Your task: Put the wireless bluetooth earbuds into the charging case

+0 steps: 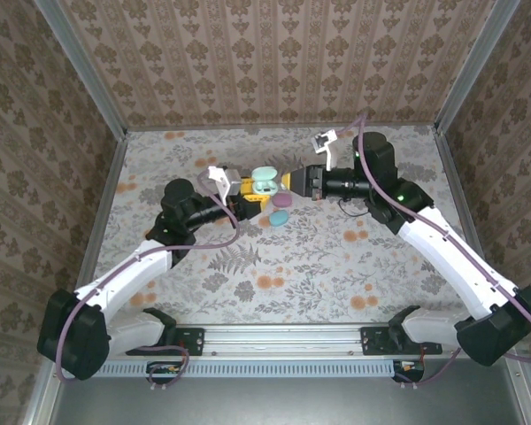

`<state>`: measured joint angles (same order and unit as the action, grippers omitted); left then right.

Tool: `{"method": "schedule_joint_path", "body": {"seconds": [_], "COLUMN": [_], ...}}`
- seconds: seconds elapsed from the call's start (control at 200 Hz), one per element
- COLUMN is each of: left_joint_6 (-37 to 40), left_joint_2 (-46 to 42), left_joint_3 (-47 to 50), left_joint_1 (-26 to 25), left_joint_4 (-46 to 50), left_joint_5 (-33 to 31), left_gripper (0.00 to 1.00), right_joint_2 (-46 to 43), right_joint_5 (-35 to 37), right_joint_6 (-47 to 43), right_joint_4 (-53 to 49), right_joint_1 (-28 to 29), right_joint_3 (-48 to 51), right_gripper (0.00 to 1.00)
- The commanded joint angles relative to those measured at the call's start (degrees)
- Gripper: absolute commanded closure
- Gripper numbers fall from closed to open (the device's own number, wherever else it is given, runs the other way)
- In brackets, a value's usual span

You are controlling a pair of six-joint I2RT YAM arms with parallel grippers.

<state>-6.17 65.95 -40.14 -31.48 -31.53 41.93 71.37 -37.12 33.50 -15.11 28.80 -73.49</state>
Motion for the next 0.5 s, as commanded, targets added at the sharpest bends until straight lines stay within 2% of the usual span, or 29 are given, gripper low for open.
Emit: {"method": "schedule_joint_path", "body": {"seconds": [0.0,0.495], "left_joint_6": [1.3,1.0], "left_joint_2": [0.1,-0.7], "left_joint_3": [-1.6,-2.8], "left_joint_1": [-0.4,-0.8], "left_joint_4": [-1.7,-1.2], "left_joint_5": [2.0,3.4], "left_gripper": [0.74,0.74], "right_joint_2": [1.6,5.5], "right_joint_5": [-3.3,-2.7], "right_joint_6": [1.6,-1.6], "right_joint_4": [2.6,-3.1], "right_joint_1": [0.3,0.3], "right_joint_3": [-2.7,-5.6], "right_gripper": [0.75,0.74]}}
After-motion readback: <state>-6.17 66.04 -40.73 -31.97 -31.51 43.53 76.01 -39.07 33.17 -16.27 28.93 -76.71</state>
